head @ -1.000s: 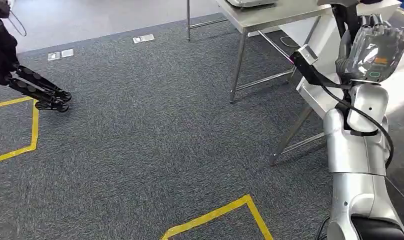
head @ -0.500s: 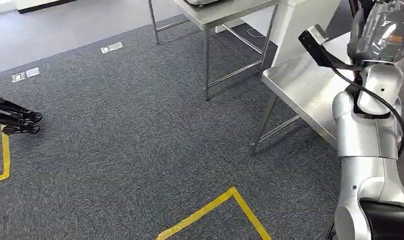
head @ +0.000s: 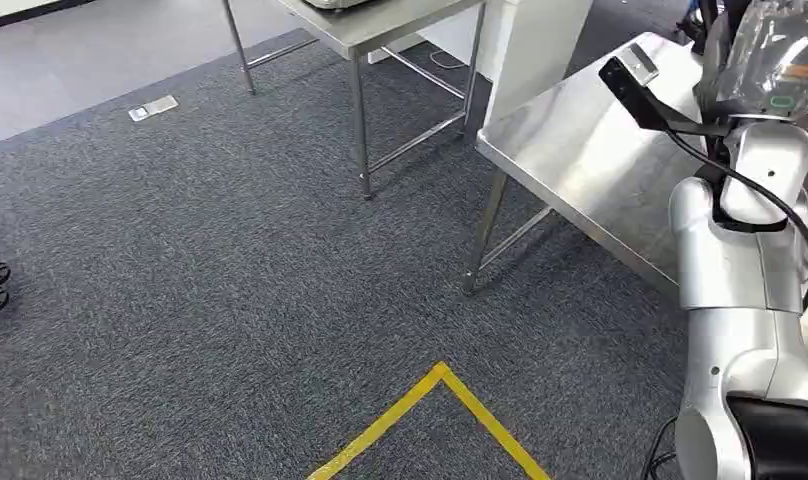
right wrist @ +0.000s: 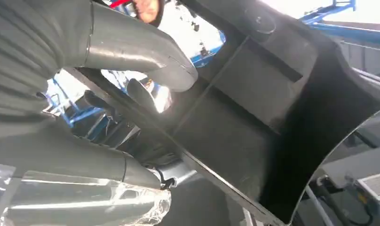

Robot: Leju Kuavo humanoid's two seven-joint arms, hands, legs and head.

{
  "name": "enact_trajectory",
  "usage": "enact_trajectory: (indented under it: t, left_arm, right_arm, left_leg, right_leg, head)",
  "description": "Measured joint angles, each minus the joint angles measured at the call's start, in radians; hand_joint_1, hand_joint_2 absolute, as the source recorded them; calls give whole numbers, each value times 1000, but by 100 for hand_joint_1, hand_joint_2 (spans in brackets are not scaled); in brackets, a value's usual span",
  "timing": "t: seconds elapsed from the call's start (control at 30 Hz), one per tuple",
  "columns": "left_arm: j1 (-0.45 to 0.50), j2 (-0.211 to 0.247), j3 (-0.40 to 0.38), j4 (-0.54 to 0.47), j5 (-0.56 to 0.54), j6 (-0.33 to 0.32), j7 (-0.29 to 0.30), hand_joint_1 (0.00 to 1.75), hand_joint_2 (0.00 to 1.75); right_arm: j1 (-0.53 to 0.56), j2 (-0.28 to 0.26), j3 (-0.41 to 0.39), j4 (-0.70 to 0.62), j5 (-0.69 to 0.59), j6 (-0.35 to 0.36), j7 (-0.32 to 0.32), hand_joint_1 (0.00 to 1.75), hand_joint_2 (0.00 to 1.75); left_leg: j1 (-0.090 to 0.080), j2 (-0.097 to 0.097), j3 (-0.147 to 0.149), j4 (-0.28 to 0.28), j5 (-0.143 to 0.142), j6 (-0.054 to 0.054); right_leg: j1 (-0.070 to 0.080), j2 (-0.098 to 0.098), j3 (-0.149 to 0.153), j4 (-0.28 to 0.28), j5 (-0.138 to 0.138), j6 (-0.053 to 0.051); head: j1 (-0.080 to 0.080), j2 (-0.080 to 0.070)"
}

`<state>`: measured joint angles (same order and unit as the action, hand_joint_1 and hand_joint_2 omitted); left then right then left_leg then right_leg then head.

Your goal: Take the parts from the cabinet and place them on the table.

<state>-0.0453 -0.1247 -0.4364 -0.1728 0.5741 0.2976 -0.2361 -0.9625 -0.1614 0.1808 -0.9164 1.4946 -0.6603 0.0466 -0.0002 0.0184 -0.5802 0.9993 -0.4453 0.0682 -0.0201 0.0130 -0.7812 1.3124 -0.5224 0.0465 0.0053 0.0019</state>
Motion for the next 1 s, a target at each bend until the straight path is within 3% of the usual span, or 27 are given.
enact_trajectory:
  t: [0.03,0.07,0.1,0.13,0.17,0.2,0.23,0.3,0.33,0.4,0.47,0.5,0.53,0.57,0.63,0.67,0.7,0.73,0.8,0.83,0.87,0.9,0.93,1.0]
  left_arm:
    - [0,0,1,0,3,0,-3,0,175]
    - [-1,0,3,0,7,0,-9,0,175]
    - [-1,0,7,0,10,0,-14,0,175]
    - [-2,-1,11,0,10,-3,-18,0,175]
    - [-3,0,13,0,12,-5,-20,0,175]
    - [-4,1,16,0,13,-6,-25,0,175]
    - [-4,4,16,0,16,-9,-31,0,175]
    - [-9,6,19,0,24,-12,-32,0,175]
    - [-17,8,23,0,30,-4,-20,0,175]
    - [-35,8,28,-3,30,7,-9,0,175]
    - [-42,10,32,-5,30,11,-7,0,175]
    - [-42,10,34,-5,30,16,-15,0,175]
    - [-41,10,34,-5,29,16,-29,0,175]
    - [-40,10,34,-5,29,16,-43,0,175]
    - [-40,10,36,-5,29,12,-58,0,175]
    - [-40,10,37,-5,29,4,-63,0,175]
    - [-39,10,40,-5,29,0,-64,0,175]
    - [-39,10,40,-5,29,-5,-66,0,175]
    - [-38,10,40,-5,31,-6,-66,0,175]
    - [-40,10,40,-6,31,-7,-66,0,175]
    - [-43,9,41,-6,31,-8,-66,0,175]
    - [-44,10,42,-7,31,-9,-66,0,175]
    - [-42,9,42,-8,31,-10,-66,0,175]
    - [-40,8,42,-8,31,-12,-66,0,175]
  right_arm:
    - [-3,-2,5,15,-1,-2,-4,175,175]
    - [-8,-2,7,29,-2,-5,-6,175,175]
    - [-17,-2,10,42,-4,-12,-6,175,175]
    - [-28,-2,12,58,-5,-18,-6,175,175]
    - [-37,-3,14,70,-6,-24,-6,175,175]
    - [-46,-3,18,83,-6,-30,-5,175,175]
    - [-49,-4,23,96,-5,-31,-2,175,175]
    - [-53,-10,29,126,-5,-32,1,175,175]
    - [-58,-13,31,137,-6,-32,-1,175,175]
    - [-71,-11,37,156,-7,-32,-6,175,175]
    - [-77,-8,43,176,-8,-32,-10,175,175]
    - [-76,-7,48,185,-8,-32,-13,175,175]
    - [-74,-8,50,192,-10,-32,-18,175,175]
    - [-71,-9,52,194,-10,-32,-20,175,175]
    - [-71,-10,53,197,-11,-32,-24,175,175]
    - [-71,-10,53,197,-10,-33,-24,175,175]
    - [-73,-11,54,198,-10,-33,-23,175,175]
    - [-73,-12,55,201,-9,-32,-23,175,175]
    - [-74,-17,55,205,-9,-33,-22,175,175]
    - [-74,-19,56,206,-9,-33,-23,175,175]
    - [-72,-21,58,207,-9,-34,-23,175,175]
    - [-76,-27,59,208,-9,-34,-23,175,175]
    - [-79,-27,60,209,-9,-36,-23,175,175]
    - [-75,-25,62,214,-9,-37,-23,175,175]
  left_leg:
    - [1,13,0,0,0,-1]
    - [1,23,0,0,-1,-1]
    - [2,33,0,1,-2,-2]
    - [2,44,1,1,-4,-5]
    - [-1,52,2,3,-6,-10]
    - [-9,60,-1,5,-10,-17]
    - [-9,69,2,6,-11,-21]
    - [-7,86,6,3,-11,-29]
    - [-5,88,3,7,-16,-36]
    - [3,9,-31,80,-68,-47]
    - [4,-13,-103,241,-140,-53]
    - [4,-16,-138,311,-162,-53]
    - [4,-17,-155,335,-158,-52]
    - [4,-17,-147,308,-131,-48]
    - [5,-31,-73,147,-37,-41]
    - [10,-71,-31,49,-3,-37]
    - [13,-111,-18,22,-8,-38]
    - [11,-91,-16,21,-6,-37]
    - [1,-73,-17,25,-4,-30]
    - [3,-60,-14,17,2,-22]
    - [10,-45,-12,6,11,-11]
    - [9,-38,-12,2,13,-3]
    - [8,-28,-13,2,14,-1]
    - [6,-3,-15,3,13,0]
  right_leg:
    - [-2,-3,-2,5,3,8]
    - [-5,-6,23,-38,22,17]
    - [-7,-14,66,-120,54,27]
    - [-9,-32,126,-228,89,36]
    - [-8,-79,173,-314,107,37]
    - [6,-80,183,-323,107,25]
    - [5,-63,179,-323,110,14]
    - [7,-45,174,-322,111,8]
    - [-1,-34,175,-327,118,-3]
    - [-8,-20,174,-327,120,-13]
    - [-6,-1,174,-327,121,-18]
    - [-5,12,174,-326,122,-19]
    - [-4,26,174,-326,123,-20]
    - [-4,38,174,-326,123,-20]
    - [-4,63,175,-323,123,-20]
    - [-5,75,174,-322,123,-19]
    - [4,82,168,-318,124,-17]
    - [3,90,164,-318,126,-14]
    - [-6,111,159,-322,133,2]
    - [-3,123,155,-325,136,9]
    - [-7,102,142,-314,128,8]
    - [2,44,122,-271,101,3]
    - [1,17,89,-199,68,0]
    - [-1,-1,12,-27,9,0]
  head:
    - [0,0]
    - [0,0]
    - [0,0]
    - [0,0]
    - [0,0]
    - [-1,0]
    - [-5,0]
    - [-4,0]
    - [-3,0]
    - [-10,0]
    - [-11,0]
    - [-10,0]
    - [-11,0]
    - [-11,0]
    - [-11,0]
    - [-11,0]
    - [-10,0]
    - [-8,0]
    - [-10,0]
    - [-11,0]
    - [-10,0]
    - [0,0]
    - [3,0]
    - [3,0]
